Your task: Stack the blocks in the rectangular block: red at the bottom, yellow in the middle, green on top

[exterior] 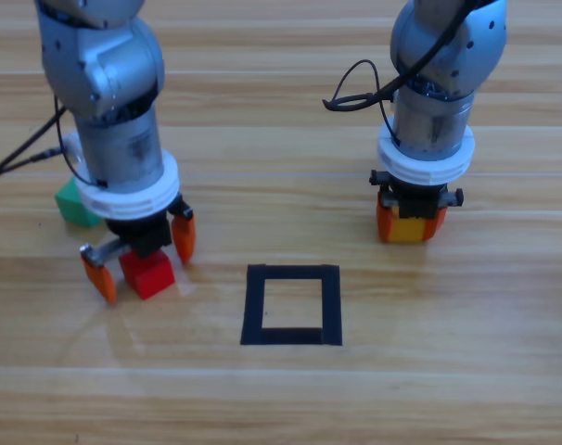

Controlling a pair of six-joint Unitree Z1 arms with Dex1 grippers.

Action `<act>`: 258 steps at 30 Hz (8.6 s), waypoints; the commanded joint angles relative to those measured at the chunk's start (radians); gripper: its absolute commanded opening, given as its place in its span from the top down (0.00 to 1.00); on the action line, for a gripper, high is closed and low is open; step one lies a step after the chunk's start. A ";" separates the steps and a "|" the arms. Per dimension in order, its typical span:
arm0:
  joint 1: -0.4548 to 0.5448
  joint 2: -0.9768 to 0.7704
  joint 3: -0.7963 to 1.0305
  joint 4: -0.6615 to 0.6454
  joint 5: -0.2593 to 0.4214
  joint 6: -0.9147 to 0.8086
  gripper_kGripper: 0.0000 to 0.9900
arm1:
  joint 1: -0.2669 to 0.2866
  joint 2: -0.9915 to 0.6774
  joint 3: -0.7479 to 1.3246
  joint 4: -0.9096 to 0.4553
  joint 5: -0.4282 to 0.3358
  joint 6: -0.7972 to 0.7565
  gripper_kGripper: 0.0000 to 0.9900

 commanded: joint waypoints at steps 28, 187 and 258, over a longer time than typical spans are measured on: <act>-0.192 0.093 -0.340 0.180 -0.031 0.487 0.92 | -0.060 -0.475 0.368 -0.008 0.032 -0.090 1.00; -0.091 -0.008 -0.656 0.397 0.099 0.509 0.00 | 0.094 -0.607 0.475 -0.133 0.027 -0.011 1.00; 0.300 0.092 -0.076 -0.076 0.053 1.357 0.00 | 0.330 0.174 -0.479 0.380 0.006 0.339 1.00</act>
